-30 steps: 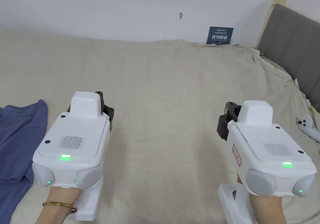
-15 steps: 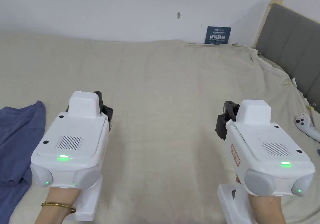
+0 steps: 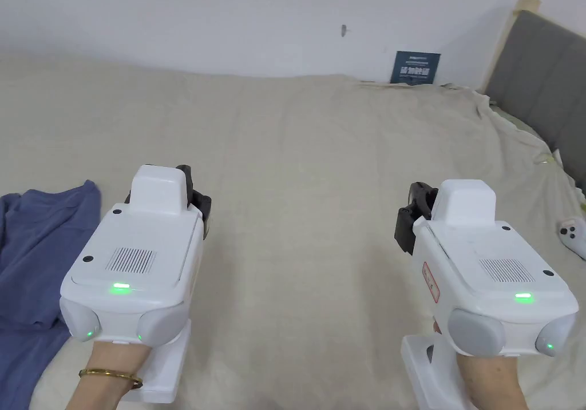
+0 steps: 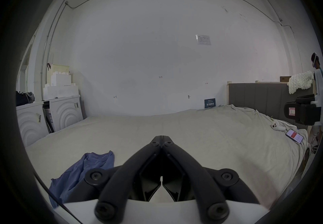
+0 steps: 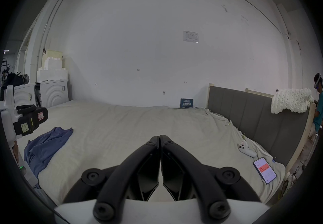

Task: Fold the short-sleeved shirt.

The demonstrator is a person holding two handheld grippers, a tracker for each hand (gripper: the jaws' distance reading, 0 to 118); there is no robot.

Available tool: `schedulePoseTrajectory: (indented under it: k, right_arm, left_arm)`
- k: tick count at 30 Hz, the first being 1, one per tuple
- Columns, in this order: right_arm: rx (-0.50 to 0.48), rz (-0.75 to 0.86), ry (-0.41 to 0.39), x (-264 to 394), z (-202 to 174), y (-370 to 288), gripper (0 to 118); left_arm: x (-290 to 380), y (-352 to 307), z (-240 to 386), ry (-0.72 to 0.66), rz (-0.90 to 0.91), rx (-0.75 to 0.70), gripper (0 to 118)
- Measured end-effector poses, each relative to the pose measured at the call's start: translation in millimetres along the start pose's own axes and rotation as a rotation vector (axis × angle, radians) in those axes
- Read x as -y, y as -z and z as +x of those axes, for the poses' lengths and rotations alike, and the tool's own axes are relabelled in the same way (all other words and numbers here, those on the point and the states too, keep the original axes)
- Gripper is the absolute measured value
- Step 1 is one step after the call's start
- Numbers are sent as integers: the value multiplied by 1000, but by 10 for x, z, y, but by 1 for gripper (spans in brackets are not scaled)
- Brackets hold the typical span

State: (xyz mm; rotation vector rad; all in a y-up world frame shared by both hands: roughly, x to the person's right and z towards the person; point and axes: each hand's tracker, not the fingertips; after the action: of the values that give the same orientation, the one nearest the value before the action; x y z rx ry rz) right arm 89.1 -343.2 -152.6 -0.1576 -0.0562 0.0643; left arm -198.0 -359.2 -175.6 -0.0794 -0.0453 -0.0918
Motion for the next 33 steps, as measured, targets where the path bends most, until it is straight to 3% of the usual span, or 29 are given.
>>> schedulePoseTrajectory:
  k: [19,33]
  right_arm:
    - [-421,16,-29,-144,-1604,290,0]
    - [-503,11,-57,-213,-1991,179,0]
  left_arm:
    - [146,-734,-1356,-19,-45,-404,0]
    - [301,-868,-1665,-69,-88,-481,3]
